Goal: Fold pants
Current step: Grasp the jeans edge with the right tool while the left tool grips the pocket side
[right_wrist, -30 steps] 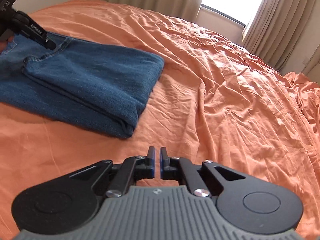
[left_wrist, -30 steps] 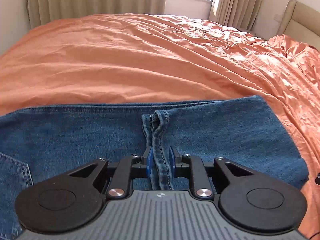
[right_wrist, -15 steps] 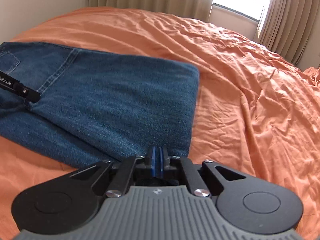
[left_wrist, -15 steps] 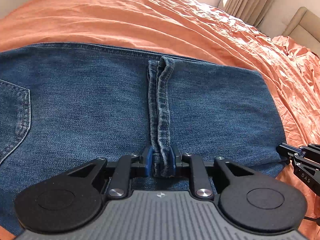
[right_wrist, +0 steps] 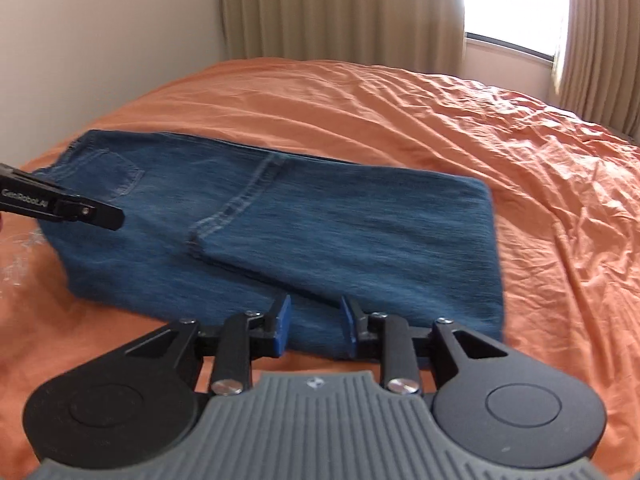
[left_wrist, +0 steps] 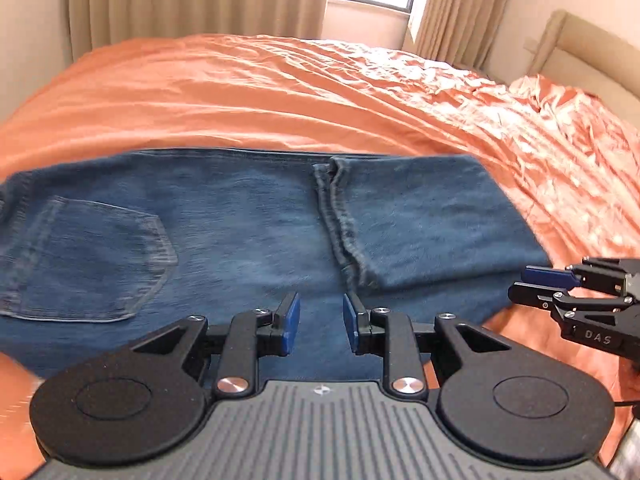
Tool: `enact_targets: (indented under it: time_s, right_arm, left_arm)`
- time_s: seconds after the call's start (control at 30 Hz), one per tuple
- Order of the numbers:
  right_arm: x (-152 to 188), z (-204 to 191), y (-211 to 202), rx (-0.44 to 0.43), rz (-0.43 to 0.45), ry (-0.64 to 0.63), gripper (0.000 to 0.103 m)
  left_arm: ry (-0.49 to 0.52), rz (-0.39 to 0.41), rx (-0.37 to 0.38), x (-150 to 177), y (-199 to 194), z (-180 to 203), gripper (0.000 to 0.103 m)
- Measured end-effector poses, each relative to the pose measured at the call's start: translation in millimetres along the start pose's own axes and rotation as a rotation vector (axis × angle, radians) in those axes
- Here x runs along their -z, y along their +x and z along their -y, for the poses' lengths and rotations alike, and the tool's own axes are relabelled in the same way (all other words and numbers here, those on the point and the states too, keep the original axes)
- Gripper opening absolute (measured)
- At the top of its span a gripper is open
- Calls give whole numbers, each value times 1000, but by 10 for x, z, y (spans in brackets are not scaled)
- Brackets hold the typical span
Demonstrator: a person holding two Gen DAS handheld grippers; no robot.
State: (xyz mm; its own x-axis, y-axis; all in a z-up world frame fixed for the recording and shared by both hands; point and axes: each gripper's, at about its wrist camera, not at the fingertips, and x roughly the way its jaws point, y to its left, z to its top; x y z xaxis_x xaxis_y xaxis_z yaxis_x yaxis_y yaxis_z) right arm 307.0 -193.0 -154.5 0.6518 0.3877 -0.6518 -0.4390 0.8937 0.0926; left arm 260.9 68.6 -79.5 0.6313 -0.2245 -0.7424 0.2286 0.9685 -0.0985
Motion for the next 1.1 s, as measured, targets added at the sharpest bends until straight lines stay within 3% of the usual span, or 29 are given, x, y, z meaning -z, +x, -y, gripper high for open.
enact_targets:
  time_s: [0.13, 0.3, 0.43, 0.6, 0.73, 0.83, 0.9, 0.97, 1.03, 1.1]
  right_arm:
    - [105, -509, 96, -123, -12, -12, 29]
    - [279, -1149, 382, -207, -56, -80, 38]
    - [372, -1542, 618, -171, -48, -199, 52]
    - [226, -1796, 615, -86, 83, -346, 51]
    - [95, -1881, 805, -53, 51, -425, 51]
    - [50, -1858, 994, -54, -13, -405, 51]
    - [42, -1870, 1056, -65, -29, -375, 46]
    - [50, -1956, 1010, -72, -5, -386, 25]
    - [34, -1994, 937, -50, 22, -377, 9]
    - [27, -1928, 871, -61, 21, -340, 7]
  left_arm:
    - [80, -21, -103, 120, -188, -225, 30]
    - [77, -26, -149, 259, -276, -529, 30]
    - [50, -19, -140, 299, -279, -672, 30]
    - [82, -5, -142, 292, -256, -738, 30]
    - [60, 11, -134, 249, -231, -860, 30]
    - [36, 17, -126, 234, -223, -944, 30]
    - [28, 16, -129, 237, -207, -991, 30]
    - [17, 8, -155, 241, -166, -1052, 29]
    - [-6, -23, -192, 243, -97, -1136, 18]
    - [-14, -57, -232, 247, -26, -1217, 11]
